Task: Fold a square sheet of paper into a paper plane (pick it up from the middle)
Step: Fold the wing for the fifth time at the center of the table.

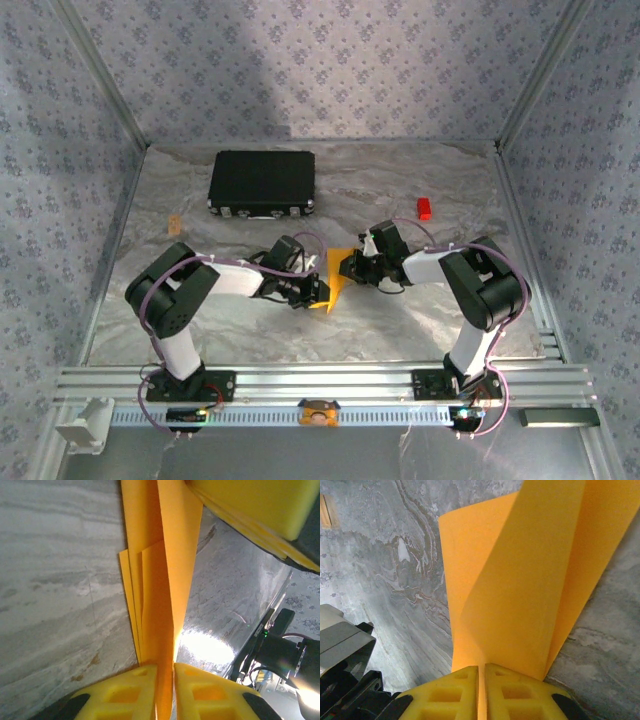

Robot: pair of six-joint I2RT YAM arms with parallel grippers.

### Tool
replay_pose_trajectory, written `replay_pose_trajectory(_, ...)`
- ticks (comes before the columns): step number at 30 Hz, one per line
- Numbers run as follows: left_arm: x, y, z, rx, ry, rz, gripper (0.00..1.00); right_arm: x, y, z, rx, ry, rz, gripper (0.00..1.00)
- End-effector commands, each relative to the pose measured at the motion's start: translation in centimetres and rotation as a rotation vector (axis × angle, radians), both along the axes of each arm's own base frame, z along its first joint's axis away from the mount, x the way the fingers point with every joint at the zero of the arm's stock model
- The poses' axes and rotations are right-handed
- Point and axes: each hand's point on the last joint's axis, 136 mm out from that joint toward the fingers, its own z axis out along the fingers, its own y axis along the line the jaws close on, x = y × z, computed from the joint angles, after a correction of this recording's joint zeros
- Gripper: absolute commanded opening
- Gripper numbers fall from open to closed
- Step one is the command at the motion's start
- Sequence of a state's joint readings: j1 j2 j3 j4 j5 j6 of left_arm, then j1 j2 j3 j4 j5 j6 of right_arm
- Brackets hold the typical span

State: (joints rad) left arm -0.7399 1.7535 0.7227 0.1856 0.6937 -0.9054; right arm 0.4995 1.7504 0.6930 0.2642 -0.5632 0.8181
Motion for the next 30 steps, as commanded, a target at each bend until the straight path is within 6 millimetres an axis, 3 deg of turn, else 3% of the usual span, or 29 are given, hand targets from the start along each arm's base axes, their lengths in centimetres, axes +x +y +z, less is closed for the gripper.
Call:
replay_pose_trajectory(1,0.3,0.1,1.6,-0.025,-0.051,0.000,0.20,-2.3,-2.5,-4.9,-0.178,0.110,-0.024,0.14)
replay_pose_trajectory(3,0.8,0.3,1.9,-0.016,-0.069,0.015,0.26,-2.3,-2.4,-4.9,-0.178,0.108,-0.021,0.14)
replay_pose_trajectory(9,2.5,0.6,2.4,-0.034,-0.091,0.075,0.31,-2.3,-2.4,-4.9,-0.172,0.108,-0.019,0.14)
replay_pose_trajectory(15,2.7,0.3,2.0,-0.039,-0.064,0.074,0.34,-2.3,-2.3,-4.7,-0.170,0.104,-0.019,0.14)
replay_pose_trajectory(21,2.7,-0.5,2.3,-0.078,-0.048,0.057,0.34,-2.3,-2.3,-4.8,-0.170,0.105,-0.020,0.14)
replay_pose_trajectory(30,2.7,-1.2,1.9,-0.107,-0.011,0.053,0.23,-2.4,-2.3,-4.8,-0.171,0.106,-0.020,0.14)
